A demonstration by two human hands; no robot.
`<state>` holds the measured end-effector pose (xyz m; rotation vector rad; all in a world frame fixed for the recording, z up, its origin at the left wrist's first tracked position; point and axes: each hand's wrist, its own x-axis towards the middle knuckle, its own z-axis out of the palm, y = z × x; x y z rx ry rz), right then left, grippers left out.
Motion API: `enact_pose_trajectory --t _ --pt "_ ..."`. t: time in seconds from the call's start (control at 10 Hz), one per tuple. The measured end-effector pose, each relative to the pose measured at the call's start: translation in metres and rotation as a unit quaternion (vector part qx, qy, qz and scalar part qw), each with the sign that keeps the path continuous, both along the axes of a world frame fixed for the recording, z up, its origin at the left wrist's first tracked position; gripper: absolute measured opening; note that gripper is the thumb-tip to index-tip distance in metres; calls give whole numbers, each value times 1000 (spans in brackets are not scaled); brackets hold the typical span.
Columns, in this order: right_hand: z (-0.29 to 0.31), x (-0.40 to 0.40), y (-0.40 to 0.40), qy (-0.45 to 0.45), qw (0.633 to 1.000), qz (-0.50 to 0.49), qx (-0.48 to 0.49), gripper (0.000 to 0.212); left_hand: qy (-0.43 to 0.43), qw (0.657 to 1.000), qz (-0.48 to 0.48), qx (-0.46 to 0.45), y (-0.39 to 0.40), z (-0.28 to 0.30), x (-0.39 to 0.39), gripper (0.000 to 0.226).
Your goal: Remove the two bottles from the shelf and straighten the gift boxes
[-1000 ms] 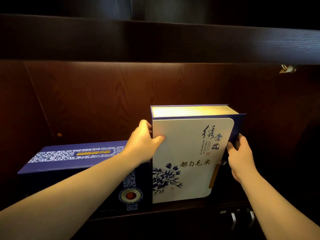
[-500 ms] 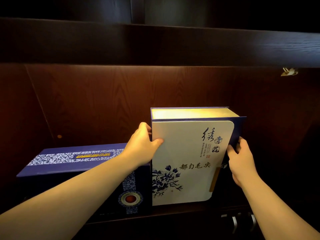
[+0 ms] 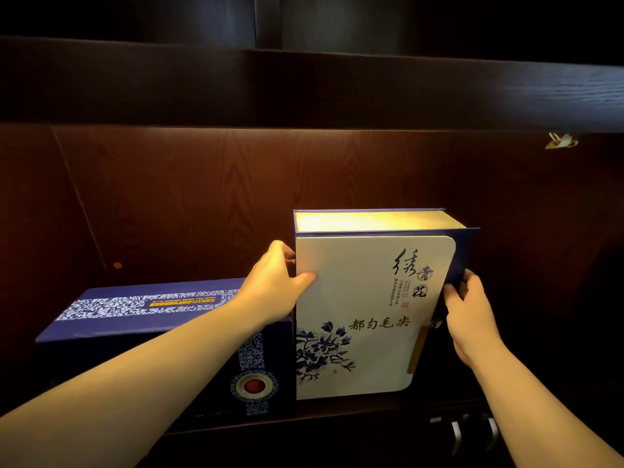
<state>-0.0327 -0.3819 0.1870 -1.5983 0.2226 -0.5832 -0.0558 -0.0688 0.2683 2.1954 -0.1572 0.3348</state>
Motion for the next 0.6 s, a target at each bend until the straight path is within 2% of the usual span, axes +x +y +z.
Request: enact_pose_trajectory --t 0.3,0.5,0.6 --pt "-4 -7 1 10 999 -11 -30 48 -6 1000 -19 -5 2 1 -4 38" --pt "-4 -40 14 60 989 -109 -82 48 -44 996 -38 66 19 -9 -29 45" --pt "-5 -61 24 75 988 -99 -88 45 -71 992 -35 95 33 -16 -45 33"
